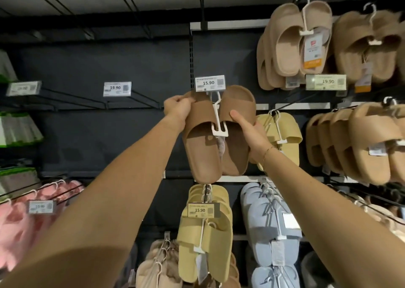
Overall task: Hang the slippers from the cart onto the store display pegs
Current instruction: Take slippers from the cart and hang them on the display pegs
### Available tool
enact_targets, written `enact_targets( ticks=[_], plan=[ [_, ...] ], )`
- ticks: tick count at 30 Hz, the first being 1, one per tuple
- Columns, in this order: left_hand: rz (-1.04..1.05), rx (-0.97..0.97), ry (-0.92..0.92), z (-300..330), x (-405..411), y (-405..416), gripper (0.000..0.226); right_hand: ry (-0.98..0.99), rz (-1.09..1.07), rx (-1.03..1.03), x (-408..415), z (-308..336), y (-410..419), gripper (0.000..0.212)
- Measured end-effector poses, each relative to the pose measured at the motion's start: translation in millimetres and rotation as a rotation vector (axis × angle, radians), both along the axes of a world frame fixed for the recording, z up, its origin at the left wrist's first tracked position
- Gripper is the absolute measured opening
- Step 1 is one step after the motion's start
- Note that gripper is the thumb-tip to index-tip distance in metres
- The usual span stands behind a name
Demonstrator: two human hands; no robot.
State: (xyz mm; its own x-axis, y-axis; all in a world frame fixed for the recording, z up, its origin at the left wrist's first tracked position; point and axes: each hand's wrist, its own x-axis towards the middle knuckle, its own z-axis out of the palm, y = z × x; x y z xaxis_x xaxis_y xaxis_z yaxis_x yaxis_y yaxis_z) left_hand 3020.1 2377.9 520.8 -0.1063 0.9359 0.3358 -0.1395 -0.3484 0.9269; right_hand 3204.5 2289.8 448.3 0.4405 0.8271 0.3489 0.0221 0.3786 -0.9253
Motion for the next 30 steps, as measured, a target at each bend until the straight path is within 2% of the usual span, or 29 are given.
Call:
enact_targets(
  ticks=[4,7,9,12,14,17,24,28,30],
  plan=[
    [0.020,-0.089,0.026,-4,10,27,0.032,-0.007,-0.036,-0.021,12,-1,18,0.092],
    [-0.006,-0.119,0.012,-13,17,42,0.018,0.008,-0.057,-0.015,19,-6,41,0.092],
    [-0.041,-0.137,-0.004,-21,25,54,0.019,0.017,-0.077,-0.017,24,-8,60,0.094],
    [-0.109,-0.139,0.017,-36,37,69,0.055,0.036,-0.111,-0.036,29,-12,92,0.093],
    [-0.131,-0.137,0.099,-52,43,84,0.077,0.039,-0.135,-0.060,33,-18,113,0.096],
    [-0.148,-0.106,0.212,-75,45,108,0.080,0.026,-0.154,-0.098,37,-27,141,0.103],
    [-0.095,0.012,0.157,-106,56,152,0.098,-0.010,-0.101,-0.143,42,-44,192,0.103],
    [-0.045,0.038,0.230,-112,55,161,0.117,-0.024,-0.130,-0.129,43,-43,199,0.098],
    [-0.030,0.045,0.262,-115,53,160,0.118,-0.063,-0.158,-0.124,38,-40,193,0.095]
  ],
)
